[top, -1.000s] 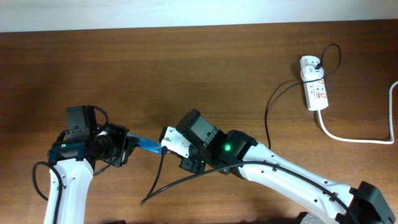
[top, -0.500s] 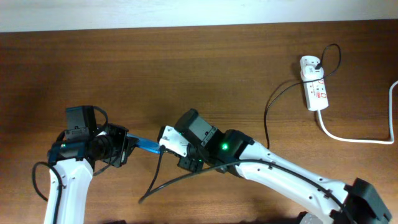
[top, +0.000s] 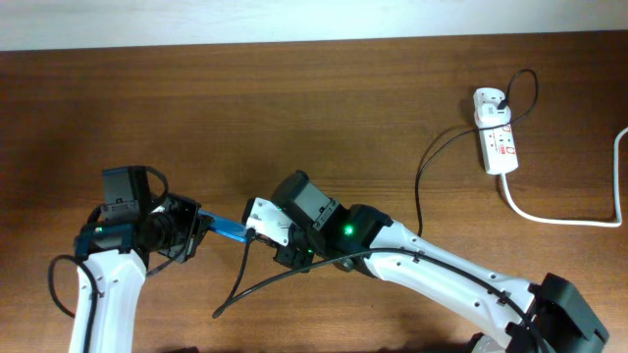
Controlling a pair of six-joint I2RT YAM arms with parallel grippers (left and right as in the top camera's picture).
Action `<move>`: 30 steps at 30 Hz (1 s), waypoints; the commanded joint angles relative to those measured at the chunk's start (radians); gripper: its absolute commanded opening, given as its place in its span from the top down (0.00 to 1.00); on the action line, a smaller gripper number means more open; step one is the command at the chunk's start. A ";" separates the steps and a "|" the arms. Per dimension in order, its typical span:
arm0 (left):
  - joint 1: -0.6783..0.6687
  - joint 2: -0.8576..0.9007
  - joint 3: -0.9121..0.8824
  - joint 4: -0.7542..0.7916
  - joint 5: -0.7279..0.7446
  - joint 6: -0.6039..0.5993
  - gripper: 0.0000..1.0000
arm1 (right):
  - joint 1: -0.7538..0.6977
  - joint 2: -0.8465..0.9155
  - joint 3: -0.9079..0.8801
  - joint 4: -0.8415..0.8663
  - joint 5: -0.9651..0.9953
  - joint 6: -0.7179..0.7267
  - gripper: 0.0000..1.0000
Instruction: Plug charger to phone and switch on socket
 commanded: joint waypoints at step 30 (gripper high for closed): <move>-0.206 -0.004 0.003 0.046 0.150 -0.088 1.00 | 0.058 0.003 0.012 0.238 -0.005 0.169 0.96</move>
